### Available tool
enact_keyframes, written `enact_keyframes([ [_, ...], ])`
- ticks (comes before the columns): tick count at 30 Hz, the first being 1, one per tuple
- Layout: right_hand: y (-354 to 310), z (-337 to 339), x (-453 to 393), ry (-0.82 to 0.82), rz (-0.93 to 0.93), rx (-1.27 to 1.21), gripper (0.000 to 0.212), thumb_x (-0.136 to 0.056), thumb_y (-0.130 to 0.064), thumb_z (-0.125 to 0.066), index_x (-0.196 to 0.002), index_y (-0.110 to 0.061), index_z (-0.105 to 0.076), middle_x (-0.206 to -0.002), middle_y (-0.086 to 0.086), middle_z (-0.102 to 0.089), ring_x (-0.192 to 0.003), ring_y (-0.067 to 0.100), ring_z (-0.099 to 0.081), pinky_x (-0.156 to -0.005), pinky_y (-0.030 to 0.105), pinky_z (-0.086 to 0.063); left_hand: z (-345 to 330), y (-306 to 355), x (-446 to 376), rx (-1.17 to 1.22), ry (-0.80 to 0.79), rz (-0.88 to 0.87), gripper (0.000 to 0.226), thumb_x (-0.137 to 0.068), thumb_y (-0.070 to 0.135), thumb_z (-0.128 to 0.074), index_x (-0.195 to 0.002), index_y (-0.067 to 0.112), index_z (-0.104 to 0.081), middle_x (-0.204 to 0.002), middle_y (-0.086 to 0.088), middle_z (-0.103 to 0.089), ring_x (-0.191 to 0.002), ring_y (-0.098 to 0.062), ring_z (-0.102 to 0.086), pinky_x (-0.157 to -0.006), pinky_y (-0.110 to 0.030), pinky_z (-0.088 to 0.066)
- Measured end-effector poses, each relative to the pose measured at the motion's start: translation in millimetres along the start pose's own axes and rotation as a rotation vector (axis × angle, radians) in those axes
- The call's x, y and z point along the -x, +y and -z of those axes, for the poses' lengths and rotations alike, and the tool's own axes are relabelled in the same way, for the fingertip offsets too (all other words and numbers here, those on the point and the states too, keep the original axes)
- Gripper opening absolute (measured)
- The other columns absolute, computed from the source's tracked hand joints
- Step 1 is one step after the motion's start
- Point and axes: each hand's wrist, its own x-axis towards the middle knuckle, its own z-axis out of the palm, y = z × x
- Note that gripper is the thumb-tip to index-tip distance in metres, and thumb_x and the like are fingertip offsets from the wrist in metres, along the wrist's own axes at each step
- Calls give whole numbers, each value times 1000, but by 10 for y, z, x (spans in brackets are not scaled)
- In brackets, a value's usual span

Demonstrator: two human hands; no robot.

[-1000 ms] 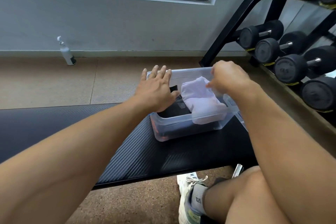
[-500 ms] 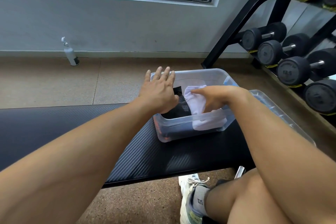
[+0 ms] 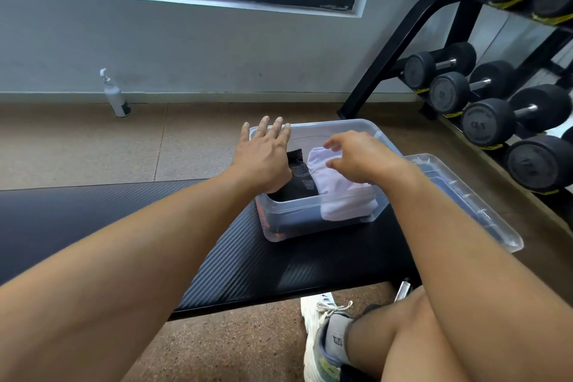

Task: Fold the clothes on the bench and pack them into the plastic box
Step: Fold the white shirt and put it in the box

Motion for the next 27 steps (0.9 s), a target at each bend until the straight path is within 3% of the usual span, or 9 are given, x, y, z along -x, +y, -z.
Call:
enact_keyframes([
  [4, -152, -197, 100, 44, 51, -149, 33, -96, -38, -63, -128, -30, -66, -129, -5, -67, -114, 18, -62, -100, 39, -50, 55, -29, 20, 7, -34, 23, 81, -90, 3, -37, -161, 21, -2, -169, 4, 7, -155, -23, 9, -120, -64, 0],
  [8, 25, -35, 66, 583, 32, -245, 25, -96, -29, -55, -114, -29, -72, -117, -3, -71, -112, 20, -60, -96, 42, -51, 78, -143, 64, 57, 9, 12, 82, -89, 2, -40, -160, 29, -9, -169, 8, -1, -156, -20, 2, -121, -59, -17],
  [12, 680, 162, 83, 898, -297, -566, 29, -98, -13, -44, -109, -25, -69, -110, 0, -70, -105, 23, -62, -82, 33, -51, 29, -141, 56, 244, 31, 25, 75, -91, 13, -45, -159, 29, -20, -168, 9, -8, -155, -15, 2, -124, -47, -19],
  [14, 1099, 48, 146, 848, -563, -651, 35, -92, -4, -43, -107, -24, -67, -108, 0, -68, -103, 24, -63, -79, 31, -48, -9, -139, 20, 290, 54, 28, 68, -94, 18, -46, -158, 28, -24, -168, 8, -12, -155, -14, 1, -125, -44, -16],
  [16, 1403, -182, 221, 572, -715, -561, 26, -89, -7, -53, -100, -24, -69, -107, 3, -69, -97, 28, -64, -80, 34, -52, -32, -151, -7, 305, 66, 35, 65, -97, 25, -47, -158, 28, -26, -168, 8, -14, -155, -14, 0, -125, -44, -15],
  [18, 1554, -395, 280, 177, -716, -396, 6, -85, -25, -74, -91, -23, -72, -99, 5, -70, -90, 28, -66, -80, 36, -56, -40, -152, -13, 300, 64, 39, 64, -98, 29, -47, -158, 28, -25, -168, 7, -15, -155, -15, 0, -125, -44, -15],
  [20, 1624, -557, 273, -20, -683, -213, 27, -75, -46, -84, -83, -23, -70, -94, 4, -68, -90, 27, -66, -82, 37, -56, -57, -152, -28, 282, 66, 41, 63, -98, 31, -46, -158, 29, -25, -167, 7, -15, -155, -16, -2, -124, -45, -16],
  [24, 1659, -752, 140, 88, -778, -162, 43, -70, -46, -85, -102, -20, -73, -110, 8, -69, -101, 33, -65, -90, 42, -54, -91, -187, -55, 264, 72, 55, 63, -97, 35, -44, -157, 33, -26, -167, 8, -18, -155, -16, -4, -124, -48, -18],
  [27, 1541, -720, 154, 249, -775, -152, 19, -84, -27, -72, -102, -21, -74, -111, 8, -68, -103, 33, -65, -86, 37, -51, -68, -162, -29, 268, 79, 53, 61, -99, 33, -44, -157, 32, -26, -167, 8, -18, -155, -17, -4, -125, -45, -15],
])
